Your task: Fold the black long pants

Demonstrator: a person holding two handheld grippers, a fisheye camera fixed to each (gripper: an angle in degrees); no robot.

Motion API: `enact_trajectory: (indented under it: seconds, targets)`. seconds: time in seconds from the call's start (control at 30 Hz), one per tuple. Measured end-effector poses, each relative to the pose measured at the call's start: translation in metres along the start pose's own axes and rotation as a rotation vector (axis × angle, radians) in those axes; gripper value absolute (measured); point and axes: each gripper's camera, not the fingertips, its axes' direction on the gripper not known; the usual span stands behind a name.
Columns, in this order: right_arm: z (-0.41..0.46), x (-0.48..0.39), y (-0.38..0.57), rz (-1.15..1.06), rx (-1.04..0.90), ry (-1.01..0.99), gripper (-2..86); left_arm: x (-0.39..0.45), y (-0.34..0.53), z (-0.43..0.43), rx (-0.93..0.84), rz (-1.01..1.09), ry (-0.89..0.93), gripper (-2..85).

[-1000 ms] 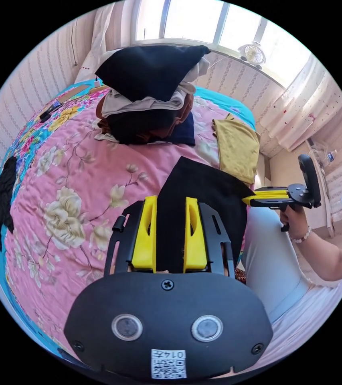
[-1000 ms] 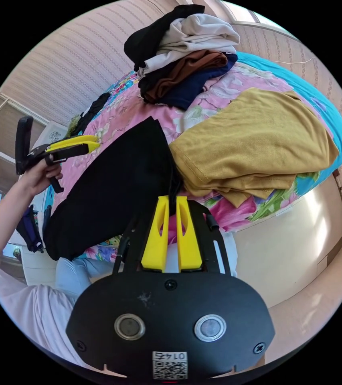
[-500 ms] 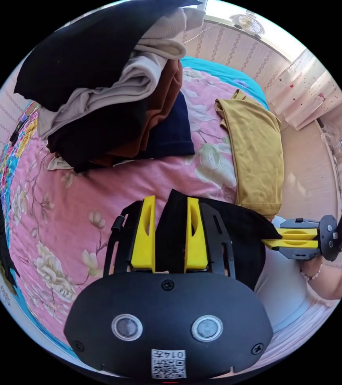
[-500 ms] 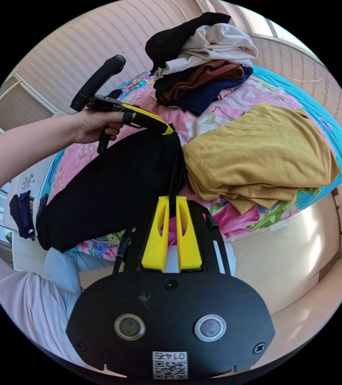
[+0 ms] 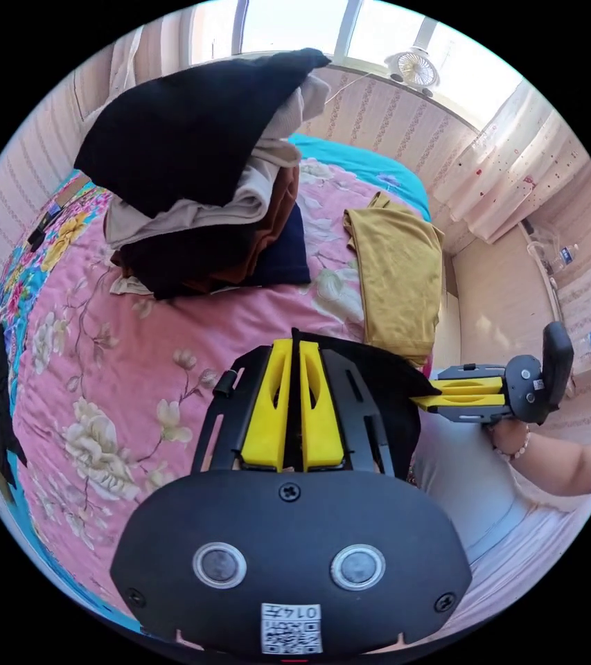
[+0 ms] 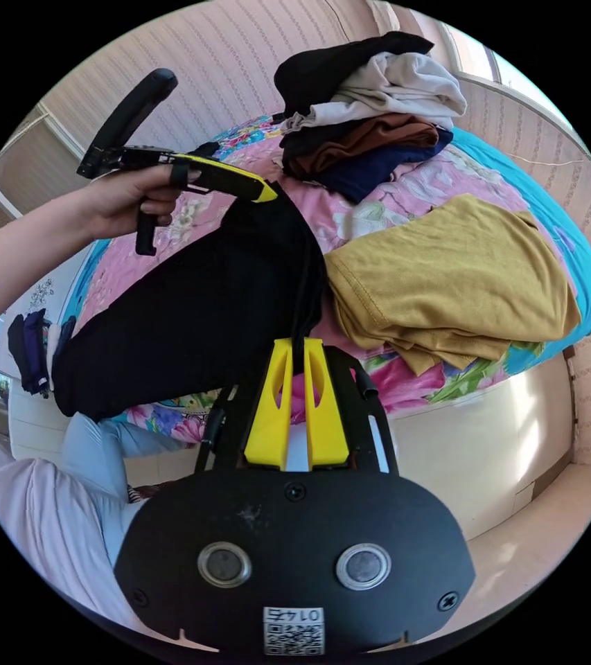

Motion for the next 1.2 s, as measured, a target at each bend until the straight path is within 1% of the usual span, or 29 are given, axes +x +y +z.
enact_trajectory:
  seconds: [0.1, 0.17, 0.2, 0.33, 0.43, 0.5, 0.57, 0.7, 0.77, 0.8, 0.97, 1.2]
  targets:
    - [-0.020, -0.015, 0.004, -0.077, 0.075, -0.026, 1.5, -0.012, 0.028, -0.063, 0.064, -0.022, -0.006, -0.4]
    - [-0.040, -0.035, 0.003, -0.111, 0.098, -0.134, 1.4, -0.026, 0.059, -0.117, 0.115, -0.048, -0.010, -0.4]
    - [-0.044, -0.042, 0.002, -0.126, 0.107, -0.168, 1.4, -0.030, 0.068, -0.131, 0.127, -0.055, -0.016, -0.4]
    - [-0.070, -0.105, -0.008, -0.281, 0.140, -0.314, 1.4, -0.066, 0.149, -0.232, 0.237, -0.152, -0.024, -0.4]
    - [-0.077, -0.157, -0.019, -0.407, 0.143, -0.408, 1.3, -0.094, 0.219, -0.301, 0.283, -0.225, -0.070, -0.4]
    - [-0.075, -0.189, -0.028, -0.485, 0.129, -0.449, 1.3, -0.110, 0.263, -0.339, 0.308, -0.280, -0.100, -0.4]
    - [-0.066, -0.234, -0.040, -0.582, 0.082, -0.492, 1.3, -0.131, 0.326, -0.389, 0.352, -0.377, -0.131, -0.4]
    - [-0.055, -0.305, -0.056, -0.723, 0.028, -0.583, 1.2, -0.159, 0.422, -0.455, 0.408, -0.514, -0.177, -0.5]
    - [-0.047, -0.356, -0.065, -0.829, -0.009, -0.634, 1.2, -0.175, 0.483, -0.492, 0.430, -0.600, -0.211, -0.5]
    - [-0.045, -0.370, -0.066, -0.855, -0.019, -0.646, 1.2, -0.179, 0.498, -0.501, 0.436, -0.622, -0.219, -0.5]
    - [-0.015, -0.491, -0.073, -1.080, -0.124, -0.680, 1.3, -0.212, 0.632, -0.574, 0.468, -0.805, -0.290, -0.5]
    - [0.015, -0.636, -0.068, -1.294, -0.221, -0.746, 1.9, -0.228, 0.783, -0.659, 0.529, -1.011, -0.419, 0.1]
